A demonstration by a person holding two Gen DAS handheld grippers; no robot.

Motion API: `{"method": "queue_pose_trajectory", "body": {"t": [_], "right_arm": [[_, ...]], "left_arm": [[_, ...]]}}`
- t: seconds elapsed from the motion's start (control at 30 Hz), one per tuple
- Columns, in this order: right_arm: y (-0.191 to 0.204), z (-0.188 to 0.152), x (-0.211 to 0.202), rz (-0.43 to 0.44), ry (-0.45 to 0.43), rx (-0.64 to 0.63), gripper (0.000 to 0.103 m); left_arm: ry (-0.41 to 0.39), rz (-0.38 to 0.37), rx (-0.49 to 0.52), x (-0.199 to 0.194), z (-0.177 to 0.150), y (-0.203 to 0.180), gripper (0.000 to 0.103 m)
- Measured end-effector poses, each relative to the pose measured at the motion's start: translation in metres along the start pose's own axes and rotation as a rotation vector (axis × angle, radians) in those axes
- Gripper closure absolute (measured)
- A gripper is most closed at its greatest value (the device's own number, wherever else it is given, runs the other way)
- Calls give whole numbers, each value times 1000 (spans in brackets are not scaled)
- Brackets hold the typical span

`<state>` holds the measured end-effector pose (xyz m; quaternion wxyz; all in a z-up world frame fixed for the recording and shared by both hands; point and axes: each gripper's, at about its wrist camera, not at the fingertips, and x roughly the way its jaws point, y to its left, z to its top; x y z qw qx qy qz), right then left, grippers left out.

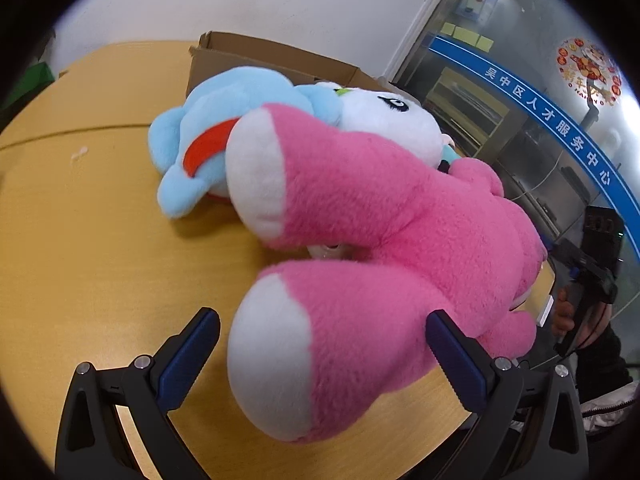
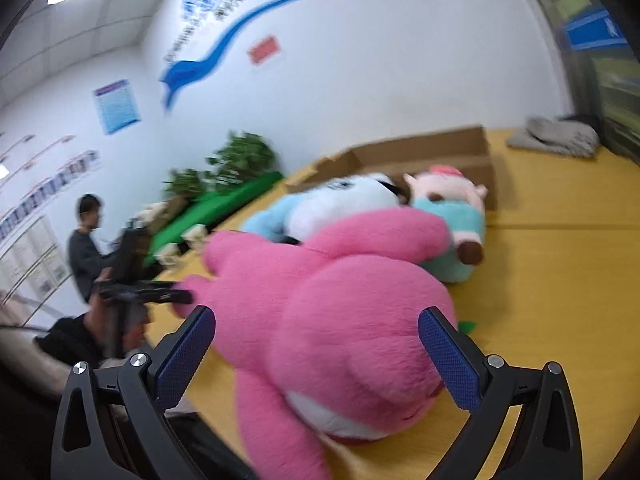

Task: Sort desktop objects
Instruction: 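Move both grippers to the pink bear plush and close on it, then lift the pink bear with both grippers over the cardboard box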

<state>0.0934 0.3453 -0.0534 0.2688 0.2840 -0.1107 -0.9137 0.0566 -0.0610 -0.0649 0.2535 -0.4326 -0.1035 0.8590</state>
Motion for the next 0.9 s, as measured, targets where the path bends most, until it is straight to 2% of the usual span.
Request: {"method": "queue_pose_trajectory", "body": {"t": [0.03,0.1,0.13,0.17,0.2,0.23,0.3,0.37,0.43,0.5,0.53,0.6,0.63,0.67,0.7,0.8,0.83,0.87,0.9], "right_arm": [[-6,2,9,-39,17,33,0],[-13,0,25,-100,74,66,0],[-17,-3,35,-113,130,93,0],[-20,-4,41,-116,151,111,0],[-19,-5,42,-122,155,118,0],[-17,-5,42,-129,157,124,0],[-13,-5,37,-151,143,118,8],[-7,-5,31,-177,128,113,20],[4,-6,25,-195,126,96,26],[17,-9,18,-202,127,83,27],[22,-12,15,-201,129,81,27],[23,-13,16,-200,137,83,23],[22,-13,15,-198,137,90,17],[18,-12,14,-194,135,101,12],[13,-9,13,-197,127,109,11],[1,-3,14,-224,118,130,11],[-1,-2,16,-213,126,137,14],[-4,-1,18,-202,134,143,23],[-2,-1,19,-207,138,136,26]], "left_arm": [[0,-13,-15,0,-2,1,7],[-1,-51,-35,1,-6,1,26],[3,-44,-37,1,-7,0,27],[8,-36,-37,1,-8,-1,35],[9,-26,-30,-1,-9,-3,42],[11,-16,-23,-3,-11,-5,44],[9,-13,-28,-9,-15,-7,52],[9,-4,-29,-18,-21,-11,56],[12,29,-11,-24,-28,-17,56],[9,65,0,-31,-34,-22,53],[8,58,-5,-31,-34,-20,51],[4,41,-18,-30,-33,-16,42],[2,32,-24,-30,-33,-13,38],[1,23,-30,-29,-32,-11,29],[-1,15,-36,-29,-32,-9,28],[-6,-11,-55,-28,-31,-2,29],[-8,-20,-61,-27,-30,0,34],[-10,-29,-68,-27,-30,2,46],[-11,-37,-74,-27,-29,4,47]]}}
